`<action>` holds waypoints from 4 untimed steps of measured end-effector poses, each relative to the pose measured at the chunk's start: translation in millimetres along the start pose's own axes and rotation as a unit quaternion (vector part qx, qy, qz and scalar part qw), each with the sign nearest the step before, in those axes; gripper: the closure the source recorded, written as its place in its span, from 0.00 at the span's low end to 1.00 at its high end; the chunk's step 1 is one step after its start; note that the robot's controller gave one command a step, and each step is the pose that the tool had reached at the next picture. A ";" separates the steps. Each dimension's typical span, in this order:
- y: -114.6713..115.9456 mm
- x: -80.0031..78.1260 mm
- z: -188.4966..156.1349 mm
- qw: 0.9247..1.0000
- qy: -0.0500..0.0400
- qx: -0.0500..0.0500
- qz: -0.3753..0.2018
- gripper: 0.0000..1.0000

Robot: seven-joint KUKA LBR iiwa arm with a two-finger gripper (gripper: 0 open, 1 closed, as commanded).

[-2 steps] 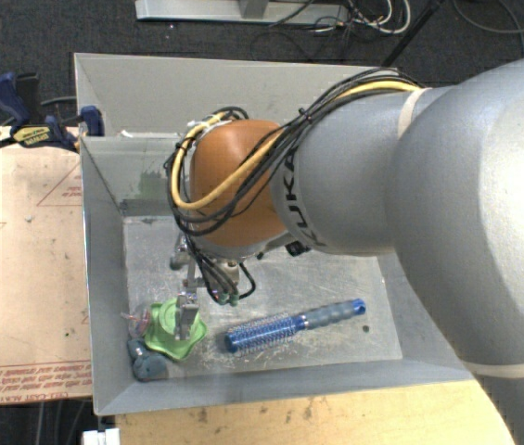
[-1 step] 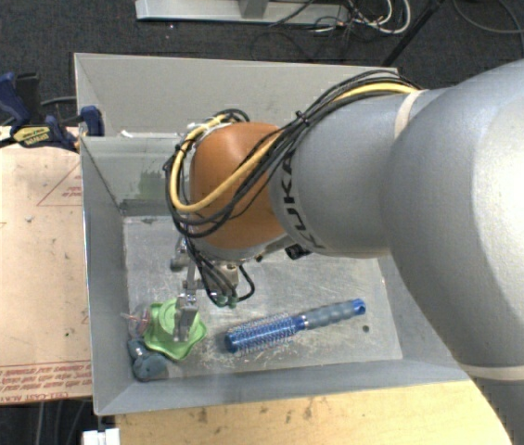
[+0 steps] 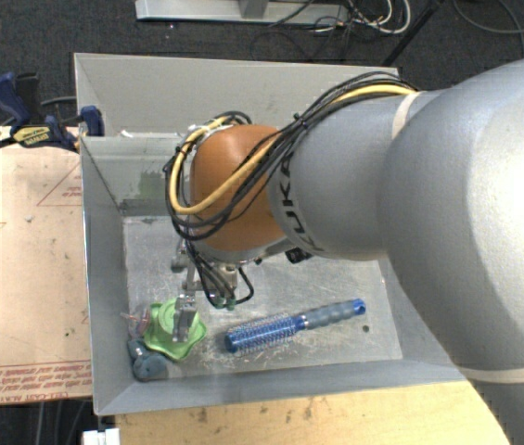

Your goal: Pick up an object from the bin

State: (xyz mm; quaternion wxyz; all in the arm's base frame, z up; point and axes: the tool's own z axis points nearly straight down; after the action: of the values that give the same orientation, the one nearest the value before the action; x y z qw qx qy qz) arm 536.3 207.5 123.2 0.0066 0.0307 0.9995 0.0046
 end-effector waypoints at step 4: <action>2.1 2.1 -2.3 0.997 0.004 -0.001 -0.071 1.00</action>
Offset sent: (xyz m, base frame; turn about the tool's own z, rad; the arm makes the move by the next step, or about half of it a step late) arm -0.0281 -0.0195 -0.0338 -0.0681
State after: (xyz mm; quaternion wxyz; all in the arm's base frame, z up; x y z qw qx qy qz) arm 534.3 209.7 125.5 0.0030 -0.0406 0.9992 0.0054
